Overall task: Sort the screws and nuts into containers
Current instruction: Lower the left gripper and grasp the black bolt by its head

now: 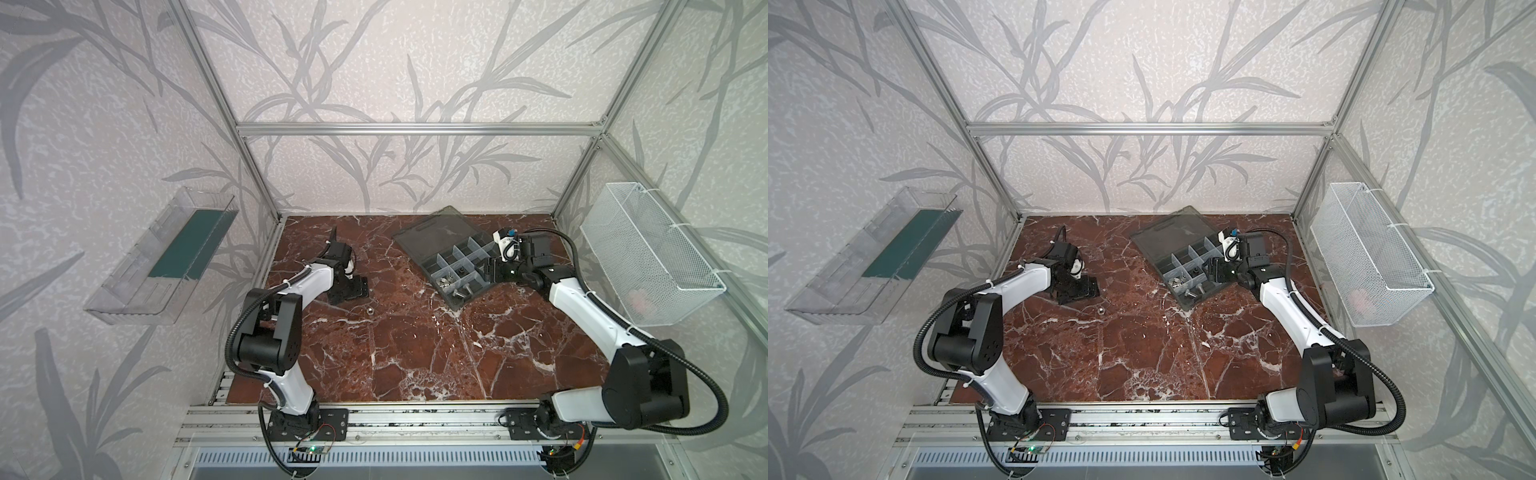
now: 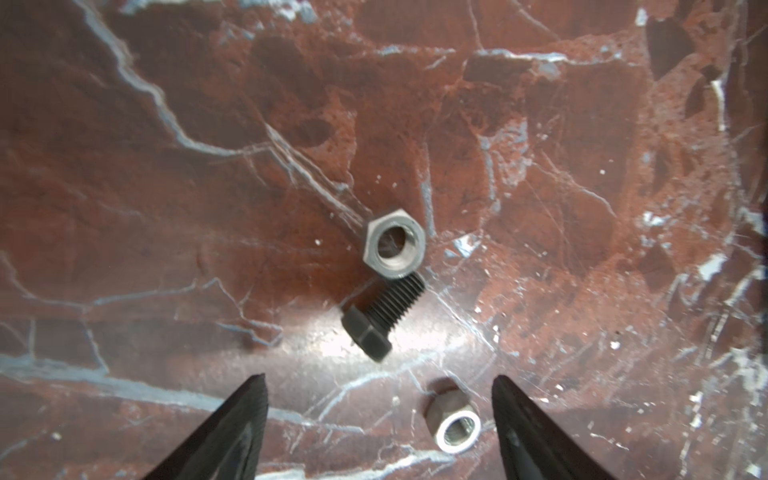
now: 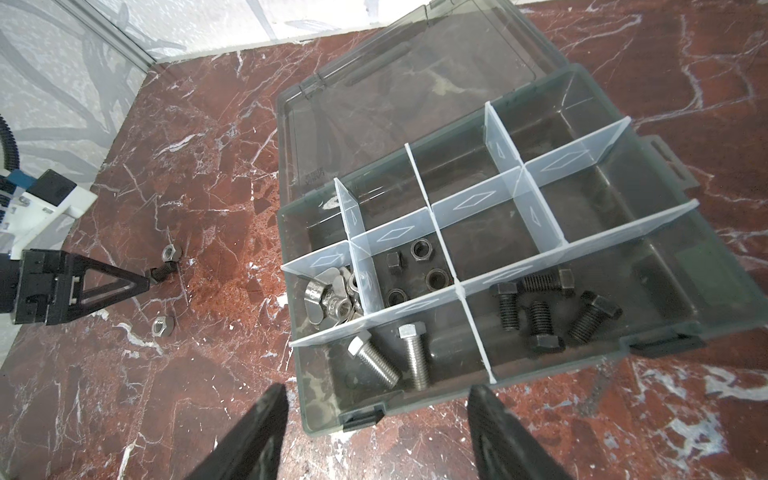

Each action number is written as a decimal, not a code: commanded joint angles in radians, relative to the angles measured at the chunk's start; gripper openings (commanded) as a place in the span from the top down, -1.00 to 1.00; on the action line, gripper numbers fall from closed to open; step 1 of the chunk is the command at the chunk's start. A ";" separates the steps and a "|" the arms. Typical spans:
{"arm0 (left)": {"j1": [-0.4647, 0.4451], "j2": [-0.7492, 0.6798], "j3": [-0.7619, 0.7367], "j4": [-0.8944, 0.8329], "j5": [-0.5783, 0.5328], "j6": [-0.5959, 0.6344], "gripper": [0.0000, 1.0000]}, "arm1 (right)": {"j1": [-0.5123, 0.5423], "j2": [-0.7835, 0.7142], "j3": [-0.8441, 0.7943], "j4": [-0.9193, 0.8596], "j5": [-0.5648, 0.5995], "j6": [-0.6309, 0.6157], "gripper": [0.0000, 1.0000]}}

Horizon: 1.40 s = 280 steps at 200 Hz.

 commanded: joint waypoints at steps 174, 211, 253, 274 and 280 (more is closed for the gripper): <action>-0.033 0.113 0.096 -0.027 -0.028 0.114 -0.20 | 0.005 0.012 -0.029 0.015 0.004 -0.001 -0.39; -0.038 0.122 0.095 -0.030 -0.030 0.117 -0.06 | 0.005 0.009 -0.032 0.016 0.007 -0.001 -0.39; -0.041 0.127 0.098 -0.029 -0.032 0.119 0.04 | 0.005 0.005 -0.033 0.011 0.010 -0.004 -0.39; -0.042 0.126 0.096 -0.031 -0.033 0.120 0.16 | 0.005 0.005 -0.034 0.011 0.012 -0.004 -0.39; -0.040 0.127 0.097 -0.031 -0.032 0.120 0.20 | 0.005 0.006 -0.035 0.012 0.012 -0.005 -0.39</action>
